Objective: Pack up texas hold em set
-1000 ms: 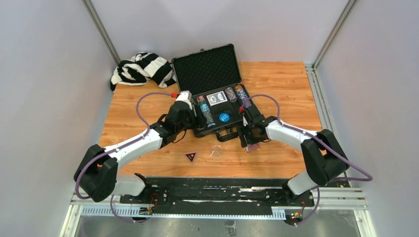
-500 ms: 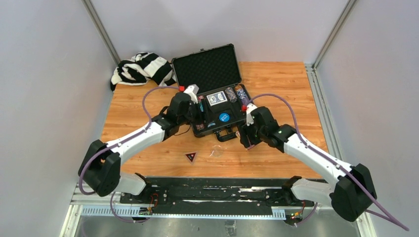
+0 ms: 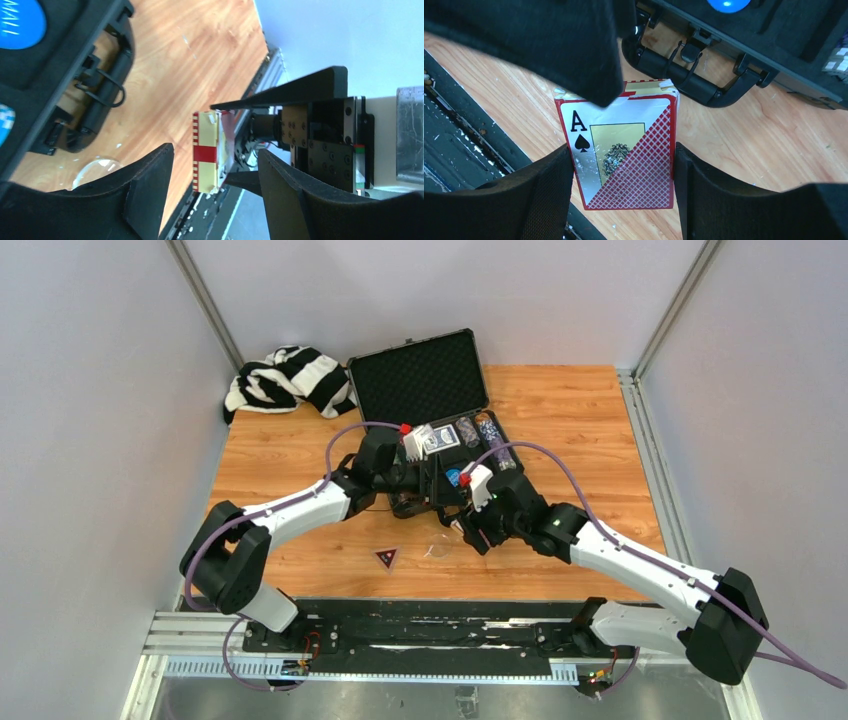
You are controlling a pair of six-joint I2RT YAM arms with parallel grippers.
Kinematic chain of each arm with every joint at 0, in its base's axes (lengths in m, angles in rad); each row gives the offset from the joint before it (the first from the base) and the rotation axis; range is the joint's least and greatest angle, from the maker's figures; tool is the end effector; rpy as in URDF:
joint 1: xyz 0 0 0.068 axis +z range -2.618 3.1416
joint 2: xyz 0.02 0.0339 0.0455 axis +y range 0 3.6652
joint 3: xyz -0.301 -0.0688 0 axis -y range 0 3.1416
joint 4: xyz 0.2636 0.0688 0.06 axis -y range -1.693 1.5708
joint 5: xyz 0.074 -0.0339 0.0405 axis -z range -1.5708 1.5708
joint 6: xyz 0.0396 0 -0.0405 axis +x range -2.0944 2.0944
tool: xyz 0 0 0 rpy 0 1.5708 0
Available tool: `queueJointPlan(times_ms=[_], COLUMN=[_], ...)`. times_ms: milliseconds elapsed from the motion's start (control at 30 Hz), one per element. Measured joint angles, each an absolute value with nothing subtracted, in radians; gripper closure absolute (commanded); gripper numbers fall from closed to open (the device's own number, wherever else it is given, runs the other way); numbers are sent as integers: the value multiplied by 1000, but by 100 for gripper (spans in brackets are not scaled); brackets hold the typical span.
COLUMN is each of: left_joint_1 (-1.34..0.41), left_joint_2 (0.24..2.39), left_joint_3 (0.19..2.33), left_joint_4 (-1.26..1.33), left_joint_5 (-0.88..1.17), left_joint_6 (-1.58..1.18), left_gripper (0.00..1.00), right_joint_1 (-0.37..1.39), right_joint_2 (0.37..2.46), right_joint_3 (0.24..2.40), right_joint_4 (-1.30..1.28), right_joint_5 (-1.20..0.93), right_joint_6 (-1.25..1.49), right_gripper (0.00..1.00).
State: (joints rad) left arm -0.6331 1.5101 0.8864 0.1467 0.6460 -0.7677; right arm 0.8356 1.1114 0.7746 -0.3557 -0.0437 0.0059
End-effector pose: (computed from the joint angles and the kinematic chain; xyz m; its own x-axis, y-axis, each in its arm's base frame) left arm 0.2637 -0.2231 0.2602 -0.8938 -0.0319 -0.4472 0.3931 0.4242 -0.8158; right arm 0.1614 0.1811 0.2803 -0.4327 -0.4697 -0.7695 -0.7610 0.6479 0.0324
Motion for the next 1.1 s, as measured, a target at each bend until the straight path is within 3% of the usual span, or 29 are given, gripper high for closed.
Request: queueJointPlan(times_ms=[267,467,700,900,967,1100], left_joint_1=[-651,-650,-651,-667,-668,-674], left_joint_2=[1510,1516,1535,1586,1588,1586], left_joint_3=[885,884,884,884,884,888], left_joint_4=[167,175,179,178,178,190], left_joint_5=[755,759,768,792,799,823], left_joint_6=[-785,-783,-771,-771,-771,-778], left_gripper=[36,47,36,35,47,83], right_joint_1=[854,854,862,865,865,865], right_joint_2=[1121,1121,1116,1074,1065,1071], right_joint_3=[810,811,820,820,820,820], right_joint_4=[-341,-344,-366,-338,-334,-333], right_joint_5=[-40,-35,-30,-24,-19,-14], right_joint_6=[-13,-25,-29,-30,-32,-41], right_gripper=[73,72,72,72,72,72])
